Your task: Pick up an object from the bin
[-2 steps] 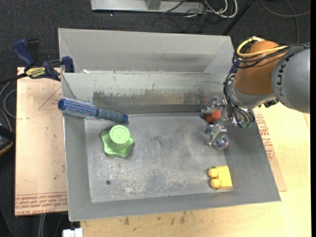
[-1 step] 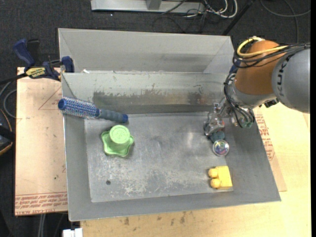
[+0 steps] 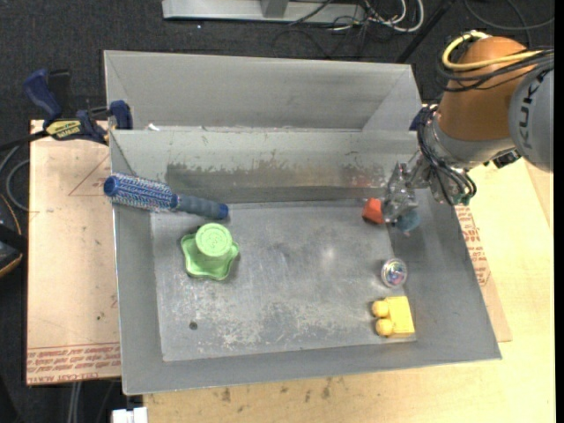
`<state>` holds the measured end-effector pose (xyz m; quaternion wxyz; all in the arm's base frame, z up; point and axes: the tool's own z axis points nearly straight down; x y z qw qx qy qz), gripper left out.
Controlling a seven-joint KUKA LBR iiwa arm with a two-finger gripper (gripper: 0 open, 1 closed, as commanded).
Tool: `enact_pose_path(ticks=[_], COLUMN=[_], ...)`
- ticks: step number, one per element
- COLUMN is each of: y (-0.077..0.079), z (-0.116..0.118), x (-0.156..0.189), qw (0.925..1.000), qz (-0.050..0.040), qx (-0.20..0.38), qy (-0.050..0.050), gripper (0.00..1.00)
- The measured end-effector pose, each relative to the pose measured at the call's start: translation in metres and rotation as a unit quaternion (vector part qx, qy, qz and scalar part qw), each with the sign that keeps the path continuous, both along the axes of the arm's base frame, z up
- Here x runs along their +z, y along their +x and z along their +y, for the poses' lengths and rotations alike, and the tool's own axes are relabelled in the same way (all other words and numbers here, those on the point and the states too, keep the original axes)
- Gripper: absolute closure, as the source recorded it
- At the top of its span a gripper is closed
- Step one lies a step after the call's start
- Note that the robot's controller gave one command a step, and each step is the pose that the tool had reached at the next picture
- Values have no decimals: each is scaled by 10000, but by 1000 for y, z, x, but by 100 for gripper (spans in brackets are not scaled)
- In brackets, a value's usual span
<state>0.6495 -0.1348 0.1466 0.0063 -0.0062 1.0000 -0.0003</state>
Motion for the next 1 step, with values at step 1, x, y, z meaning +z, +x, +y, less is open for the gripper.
enact_pose_path(ticks=[1], y=[1], z=[1], x=[1], qw=[10000], qz=[37], qx=[3], qy=[6], gripper=[100])
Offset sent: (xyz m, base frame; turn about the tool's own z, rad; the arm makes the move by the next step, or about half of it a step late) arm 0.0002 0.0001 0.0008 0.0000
